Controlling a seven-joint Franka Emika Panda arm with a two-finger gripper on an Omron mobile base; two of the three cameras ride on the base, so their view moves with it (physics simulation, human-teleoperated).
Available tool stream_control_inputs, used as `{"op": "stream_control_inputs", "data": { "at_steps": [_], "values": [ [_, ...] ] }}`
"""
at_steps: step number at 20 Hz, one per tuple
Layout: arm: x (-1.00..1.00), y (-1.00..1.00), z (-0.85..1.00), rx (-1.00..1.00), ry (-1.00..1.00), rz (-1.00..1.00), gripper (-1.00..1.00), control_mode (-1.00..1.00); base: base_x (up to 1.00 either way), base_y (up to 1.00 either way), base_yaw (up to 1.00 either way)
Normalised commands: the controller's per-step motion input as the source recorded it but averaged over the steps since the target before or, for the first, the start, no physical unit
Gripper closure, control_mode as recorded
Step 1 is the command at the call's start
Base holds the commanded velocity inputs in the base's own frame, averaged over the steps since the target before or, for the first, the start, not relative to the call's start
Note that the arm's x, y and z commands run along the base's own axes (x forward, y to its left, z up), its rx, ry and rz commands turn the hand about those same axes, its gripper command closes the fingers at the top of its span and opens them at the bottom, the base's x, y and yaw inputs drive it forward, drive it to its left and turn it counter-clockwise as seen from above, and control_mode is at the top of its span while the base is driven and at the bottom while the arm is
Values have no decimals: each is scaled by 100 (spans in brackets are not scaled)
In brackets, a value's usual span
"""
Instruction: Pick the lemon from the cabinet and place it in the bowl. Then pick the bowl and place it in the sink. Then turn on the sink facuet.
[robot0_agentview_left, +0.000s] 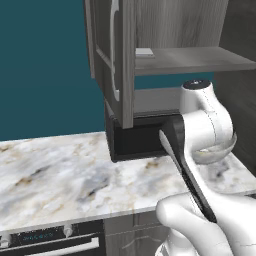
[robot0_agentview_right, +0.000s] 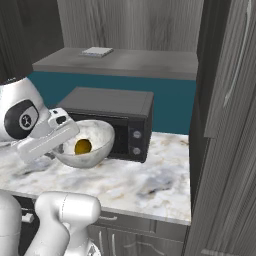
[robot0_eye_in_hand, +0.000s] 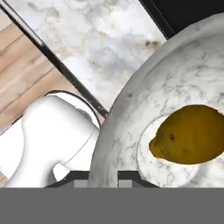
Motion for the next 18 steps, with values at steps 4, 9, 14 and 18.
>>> {"op": "stream_control_inputs", "data": {
  "at_steps": [4, 9, 14, 18],
  "values": [
    [-44, -9, 46, 11, -27, 32, 100, -100, 0, 0, 0],
    [-43, -9, 35, 9, -25, 30, 100, -100, 0, 0, 0],
    [-39, 0, 1, 0, -7, 13, 100, -100, 0, 0, 0],
    [-29, 0, 0, 0, 0, 5, 100, -100, 0, 0, 0]
  ]
}}
